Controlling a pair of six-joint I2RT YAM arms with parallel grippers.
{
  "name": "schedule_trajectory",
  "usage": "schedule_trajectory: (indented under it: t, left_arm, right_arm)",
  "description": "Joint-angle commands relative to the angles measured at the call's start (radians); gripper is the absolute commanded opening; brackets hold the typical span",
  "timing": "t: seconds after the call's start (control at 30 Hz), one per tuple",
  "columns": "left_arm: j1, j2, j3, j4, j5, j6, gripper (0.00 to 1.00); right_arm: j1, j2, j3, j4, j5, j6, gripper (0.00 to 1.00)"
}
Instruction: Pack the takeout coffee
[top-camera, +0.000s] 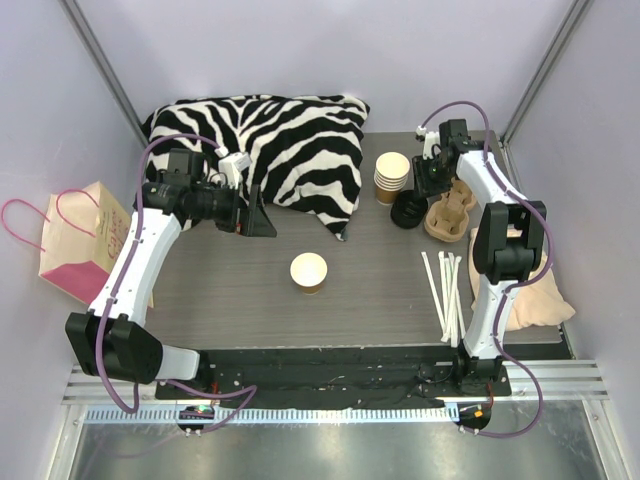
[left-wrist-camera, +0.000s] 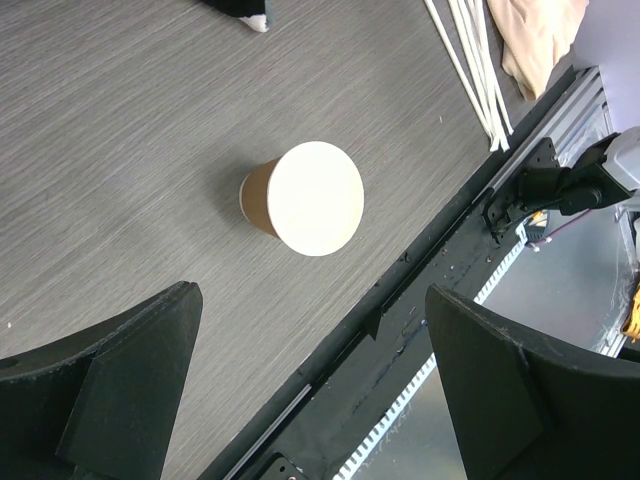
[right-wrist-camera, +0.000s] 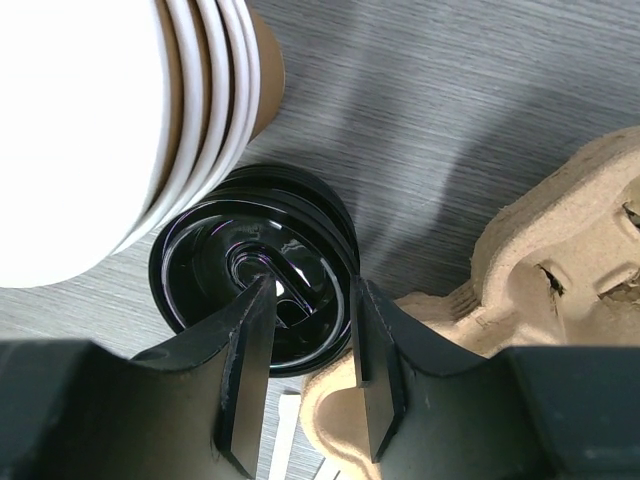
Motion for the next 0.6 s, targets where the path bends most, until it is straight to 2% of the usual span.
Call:
schedule_trajectory:
  t: [0.0, 0.57]
  left_arm:
    - [0.006, -0.001, 0.033, 0.028, 0.029, 0.002, 1.0]
    - [0.007, -0.013, 0.005, 0.017, 0.021, 0.016, 1.0]
  right_arm:
    - [0.0, -0.043, 0.056, 0.015, -0.022, -0.006, 0.43]
    - [0.0, 0.011, 0.065, 0.011, 0.032, -0.032, 0.41]
